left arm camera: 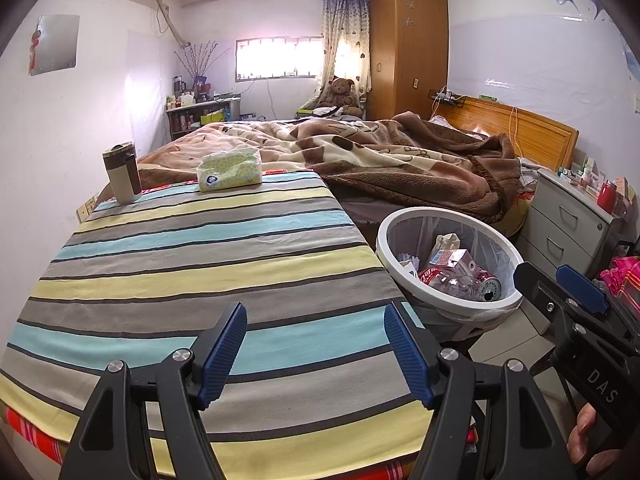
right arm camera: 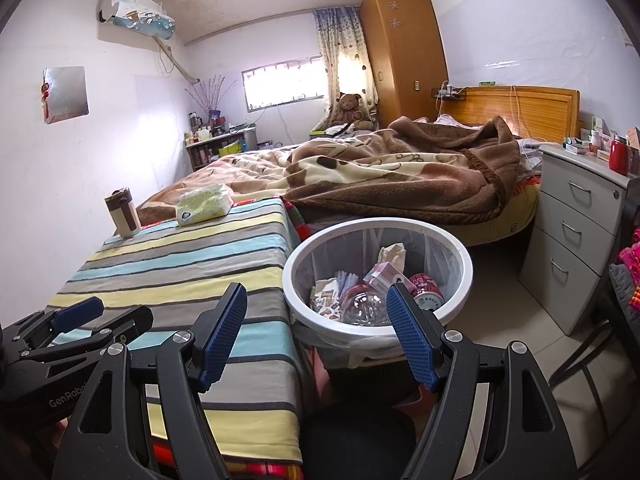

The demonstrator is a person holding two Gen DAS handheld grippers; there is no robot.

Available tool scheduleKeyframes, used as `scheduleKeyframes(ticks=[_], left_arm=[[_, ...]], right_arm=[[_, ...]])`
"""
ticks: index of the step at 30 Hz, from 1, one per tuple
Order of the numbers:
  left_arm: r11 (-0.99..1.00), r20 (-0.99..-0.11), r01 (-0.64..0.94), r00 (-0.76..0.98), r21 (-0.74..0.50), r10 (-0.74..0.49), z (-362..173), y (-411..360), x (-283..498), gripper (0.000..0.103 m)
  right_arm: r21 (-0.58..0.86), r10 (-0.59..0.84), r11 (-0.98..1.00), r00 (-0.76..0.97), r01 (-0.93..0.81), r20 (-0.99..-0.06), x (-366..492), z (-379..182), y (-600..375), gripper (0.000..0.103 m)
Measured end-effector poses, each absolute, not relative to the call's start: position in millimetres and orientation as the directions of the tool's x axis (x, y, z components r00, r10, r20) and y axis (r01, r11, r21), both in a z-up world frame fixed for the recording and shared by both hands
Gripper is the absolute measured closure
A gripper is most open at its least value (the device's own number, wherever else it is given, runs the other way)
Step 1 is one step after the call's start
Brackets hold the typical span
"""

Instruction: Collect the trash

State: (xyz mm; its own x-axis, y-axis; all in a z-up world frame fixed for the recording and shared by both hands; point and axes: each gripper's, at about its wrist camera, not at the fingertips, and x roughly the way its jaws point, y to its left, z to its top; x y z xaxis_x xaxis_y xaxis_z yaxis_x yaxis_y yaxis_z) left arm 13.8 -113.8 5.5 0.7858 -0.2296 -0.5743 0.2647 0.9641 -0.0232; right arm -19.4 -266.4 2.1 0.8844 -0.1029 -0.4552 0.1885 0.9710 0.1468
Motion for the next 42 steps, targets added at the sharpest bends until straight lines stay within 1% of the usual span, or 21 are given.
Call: scheduleKeyframes(ticks=[42], left_arm=[[0.966, -0.577, 0.258, 0.785, -0.026, -0.225, 5.6, -111.7, 13.2, 0.032]], right_arm=[[0.147, -0.096, 0.972, 0.883, 0.182, -0.459, -18.7, 1.7, -261.5, 0.029]])
